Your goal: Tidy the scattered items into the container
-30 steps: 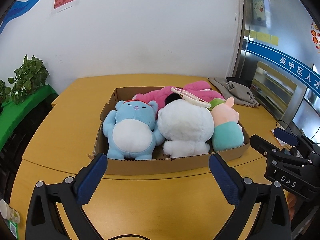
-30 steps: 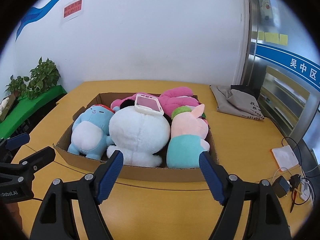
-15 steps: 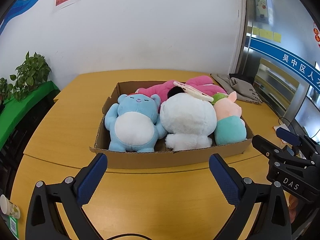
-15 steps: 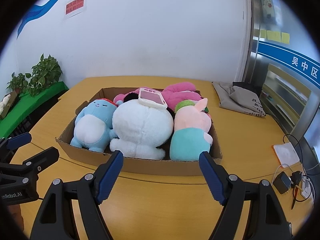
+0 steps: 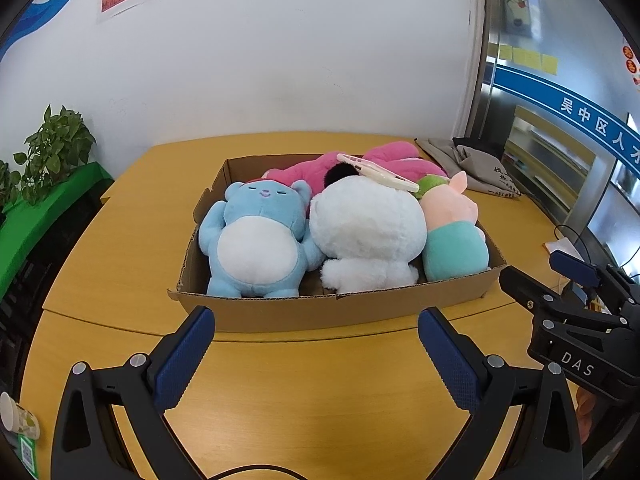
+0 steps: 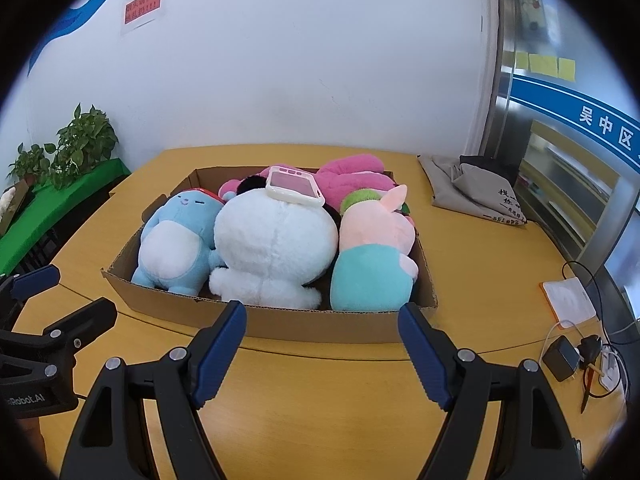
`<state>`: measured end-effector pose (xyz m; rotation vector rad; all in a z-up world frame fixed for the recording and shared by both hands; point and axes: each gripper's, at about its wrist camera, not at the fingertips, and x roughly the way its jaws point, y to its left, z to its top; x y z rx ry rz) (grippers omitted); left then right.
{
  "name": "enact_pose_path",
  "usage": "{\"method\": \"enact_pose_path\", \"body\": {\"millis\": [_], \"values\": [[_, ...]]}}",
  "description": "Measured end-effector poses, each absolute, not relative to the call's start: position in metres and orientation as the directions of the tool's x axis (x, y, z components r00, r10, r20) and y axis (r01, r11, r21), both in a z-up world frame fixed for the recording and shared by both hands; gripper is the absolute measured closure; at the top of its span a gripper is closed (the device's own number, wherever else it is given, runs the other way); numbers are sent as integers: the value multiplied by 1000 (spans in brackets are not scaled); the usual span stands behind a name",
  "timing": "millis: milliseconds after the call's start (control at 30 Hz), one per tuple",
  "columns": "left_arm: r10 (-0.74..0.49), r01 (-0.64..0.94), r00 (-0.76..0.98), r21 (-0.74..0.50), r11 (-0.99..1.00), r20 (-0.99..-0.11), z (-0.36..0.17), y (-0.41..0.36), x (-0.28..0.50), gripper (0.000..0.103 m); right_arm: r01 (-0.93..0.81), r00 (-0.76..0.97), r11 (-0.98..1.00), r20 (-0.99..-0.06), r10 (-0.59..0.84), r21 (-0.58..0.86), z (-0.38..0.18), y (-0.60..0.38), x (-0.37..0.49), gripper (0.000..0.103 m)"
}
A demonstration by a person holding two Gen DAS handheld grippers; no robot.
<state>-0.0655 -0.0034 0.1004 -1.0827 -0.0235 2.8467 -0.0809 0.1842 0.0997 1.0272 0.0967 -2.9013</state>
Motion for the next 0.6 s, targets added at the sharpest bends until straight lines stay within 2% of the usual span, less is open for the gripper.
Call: {"method": "enact_pose_path", "body": {"millis": [600], "values": [[99,-84,-732,-55,-995,-674,95,-4,-70,0,60,-766,-998,-642,-25,-34,92,188,-84,25]]}}
